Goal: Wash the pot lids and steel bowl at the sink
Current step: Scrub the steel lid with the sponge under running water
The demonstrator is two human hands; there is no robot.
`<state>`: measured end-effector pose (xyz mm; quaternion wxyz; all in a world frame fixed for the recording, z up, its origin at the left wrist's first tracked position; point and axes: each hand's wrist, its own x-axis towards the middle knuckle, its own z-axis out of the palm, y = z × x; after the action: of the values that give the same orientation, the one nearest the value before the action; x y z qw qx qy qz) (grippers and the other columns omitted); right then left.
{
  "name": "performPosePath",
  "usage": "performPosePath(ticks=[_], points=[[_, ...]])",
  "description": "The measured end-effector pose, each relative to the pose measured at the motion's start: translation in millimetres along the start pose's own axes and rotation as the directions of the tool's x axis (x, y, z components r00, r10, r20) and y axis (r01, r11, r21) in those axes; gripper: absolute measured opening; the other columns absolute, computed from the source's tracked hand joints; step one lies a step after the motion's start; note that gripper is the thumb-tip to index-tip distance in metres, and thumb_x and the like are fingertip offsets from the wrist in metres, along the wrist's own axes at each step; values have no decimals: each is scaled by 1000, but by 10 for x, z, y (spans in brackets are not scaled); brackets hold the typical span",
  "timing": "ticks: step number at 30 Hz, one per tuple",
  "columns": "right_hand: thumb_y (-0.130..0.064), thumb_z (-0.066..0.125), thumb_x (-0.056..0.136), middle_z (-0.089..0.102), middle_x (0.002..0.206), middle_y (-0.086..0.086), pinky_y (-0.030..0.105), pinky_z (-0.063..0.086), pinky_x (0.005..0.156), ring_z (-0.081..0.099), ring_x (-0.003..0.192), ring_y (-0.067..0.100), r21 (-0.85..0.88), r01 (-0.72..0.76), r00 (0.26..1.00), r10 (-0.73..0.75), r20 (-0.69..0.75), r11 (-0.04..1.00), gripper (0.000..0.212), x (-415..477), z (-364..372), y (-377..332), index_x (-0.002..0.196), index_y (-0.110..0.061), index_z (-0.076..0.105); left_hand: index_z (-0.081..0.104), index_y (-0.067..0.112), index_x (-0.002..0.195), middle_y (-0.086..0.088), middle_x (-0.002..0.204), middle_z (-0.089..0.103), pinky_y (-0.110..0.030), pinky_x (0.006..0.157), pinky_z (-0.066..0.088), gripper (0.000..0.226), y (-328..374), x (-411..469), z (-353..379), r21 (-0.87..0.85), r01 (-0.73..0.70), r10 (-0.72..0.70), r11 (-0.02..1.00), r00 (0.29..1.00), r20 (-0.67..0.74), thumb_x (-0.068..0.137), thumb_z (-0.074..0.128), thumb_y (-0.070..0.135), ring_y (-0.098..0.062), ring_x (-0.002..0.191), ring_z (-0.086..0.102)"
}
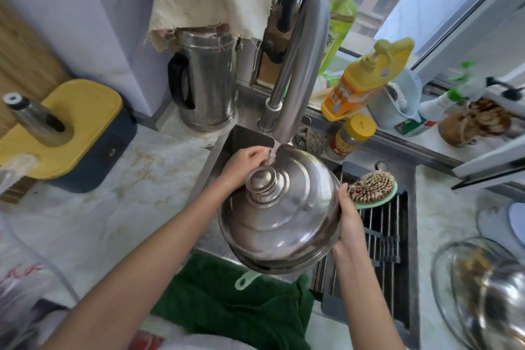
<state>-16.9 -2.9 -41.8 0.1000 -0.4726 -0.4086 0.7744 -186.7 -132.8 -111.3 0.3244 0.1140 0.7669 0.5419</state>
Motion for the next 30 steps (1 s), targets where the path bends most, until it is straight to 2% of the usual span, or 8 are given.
performPosePath(ticks=[4,8,11,13,17,22,26,30], points=[[-49,47,94,63,124,15,46,46,99,62,110,30,189,27,996,-10,-90,982,45,94,-36,-51,118,-14,62,58,7,129,-16,131,59,-34,101,41,35,-105,-229,108,-77,139,-150,987,975,-163,102,39,19,-29,119,54],[-45,41,99,61,119,8,35,50,80,62,87,17,269,82,987,-40,-158,960,36,102,61,-91,106,-14,58,60,21,129,-7,142,49,-47,110,36,40,26,-591,553,-293,26,-132,956,929,-347,95,39,19,-32,128,48],[-48,41,98,59,122,8,36,51,79,62,91,18,296,71,991,-35,-127,953,39,70,91,-29,119,-17,53,73,20,94,-8,128,63,-36,102,46,29,128,-444,308,-624,39,-324,781,879,-351,92,49,4,-22,114,60],[-49,42,98,58,129,10,40,50,89,62,94,20,310,65,993,-30,-115,948,40,83,86,-8,118,-17,54,74,16,94,-12,115,69,-39,99,50,20,111,-354,152,-755,104,-434,648,865,-253,91,55,9,-24,105,66],[-49,41,98,57,133,11,40,48,91,63,96,21,345,83,990,-37,-138,935,40,118,136,-39,115,-16,55,59,25,129,0,147,45,-37,113,33,37,245,-633,342,-574,77,-277,815,922,-270,96,47,16,-17,132,44],[-49,34,100,49,141,15,43,45,93,54,120,29,371,57,995,-23,-96,927,51,167,154,11,134,-13,48,52,26,136,6,154,25,-29,115,23,62,341,-820,369,-192,-27,-30,981,957,-289,79,77,34,-10,141,26],[-49,35,100,55,134,12,40,50,84,61,96,21,368,75,997,-65,-39,927,40,182,137,25,105,-17,58,55,29,130,5,146,29,-24,111,25,61,368,-756,290,-254,57,-132,966,947,-292,74,80,36,-9,134,32],[-52,38,98,57,134,12,38,50,88,62,103,22,346,90,996,-89,-19,934,42,262,78,-30,111,-18,59,60,32,122,4,141,30,-26,108,36,45,389,-740,258,-391,12,-125,920,956,-266,82,73,16,-5,122,38]])
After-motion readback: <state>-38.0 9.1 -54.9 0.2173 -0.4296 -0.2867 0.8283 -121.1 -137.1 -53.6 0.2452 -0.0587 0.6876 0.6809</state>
